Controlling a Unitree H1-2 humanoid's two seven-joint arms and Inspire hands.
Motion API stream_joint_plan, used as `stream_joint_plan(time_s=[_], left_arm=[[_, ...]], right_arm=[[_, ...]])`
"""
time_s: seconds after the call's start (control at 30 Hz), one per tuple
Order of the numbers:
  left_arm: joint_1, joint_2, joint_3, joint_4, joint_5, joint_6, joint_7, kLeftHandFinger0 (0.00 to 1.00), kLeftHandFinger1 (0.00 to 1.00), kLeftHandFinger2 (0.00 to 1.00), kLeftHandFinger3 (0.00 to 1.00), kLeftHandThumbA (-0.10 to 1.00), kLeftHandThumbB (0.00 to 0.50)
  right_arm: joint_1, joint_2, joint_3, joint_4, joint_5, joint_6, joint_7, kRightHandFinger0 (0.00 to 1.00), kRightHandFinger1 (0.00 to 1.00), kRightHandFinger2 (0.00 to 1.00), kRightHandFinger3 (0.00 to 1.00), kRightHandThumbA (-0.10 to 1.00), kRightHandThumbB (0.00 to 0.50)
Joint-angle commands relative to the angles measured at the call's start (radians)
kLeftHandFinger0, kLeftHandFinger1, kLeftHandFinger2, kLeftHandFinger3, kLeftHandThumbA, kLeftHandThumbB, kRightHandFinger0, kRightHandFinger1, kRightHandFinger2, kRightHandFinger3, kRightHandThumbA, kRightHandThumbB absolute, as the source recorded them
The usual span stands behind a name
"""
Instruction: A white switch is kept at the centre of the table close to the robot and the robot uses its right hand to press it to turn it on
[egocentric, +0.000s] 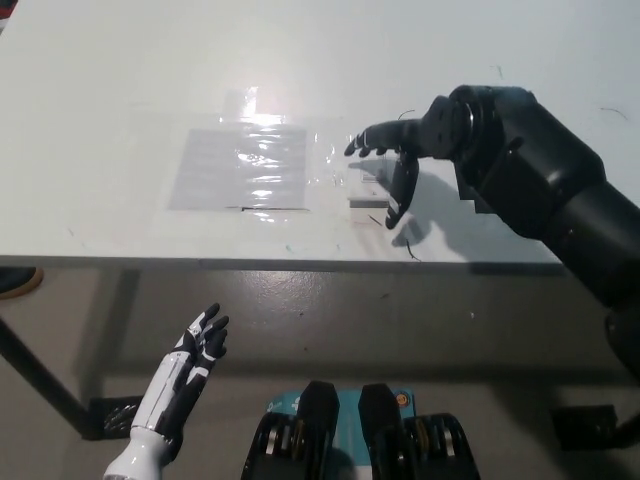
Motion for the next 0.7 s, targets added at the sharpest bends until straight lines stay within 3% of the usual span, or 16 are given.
stream_joint_plan(time_s=[0.0, 0.1, 0.3, 0.67], left_arm=[[-0.016, 0.008, 0.003, -0.028, 0.003, -0.01, -0.004, 1.0, 1.0, 1.0, 1.0, 0.86, 0.057], [-0.017, 0.008, 0.003, -0.027, 0.001, -0.014, -0.007, 1.0, 1.0, 1.0, 1.0, 0.85, 0.083], [-0.022, 0.009, 0.004, -0.027, -0.001, -0.006, -0.008, 1.0, 1.0, 1.0, 1.0, 0.85, 0.063], [-0.028, 0.009, 0.003, -0.025, 0.009, 0.0, -0.006, 1.0, 1.0, 1.0, 1.0, 0.85, 0.087]], right_arm=[[-0.031, -0.003, -0.021, -0.02, -0.027, -0.04, 0.016, 1.0, 1.0, 1.0, 1.0, 1.0, 0.309], [-0.02, -0.003, -0.019, -0.019, -0.039, -0.05, 0.01, 1.0, 1.0, 1.0, 1.0, 1.0, 0.316], [0.0, 0.0, -0.043, -0.028, -0.033, -0.043, 0.02, 1.0, 1.0, 1.0, 1.0, 1.0, 0.31], [0.059, 0.013, -0.055, -0.037, -0.051, -0.041, 0.025, 1.0, 1.0, 1.0, 1.0, 1.0, 0.314]])
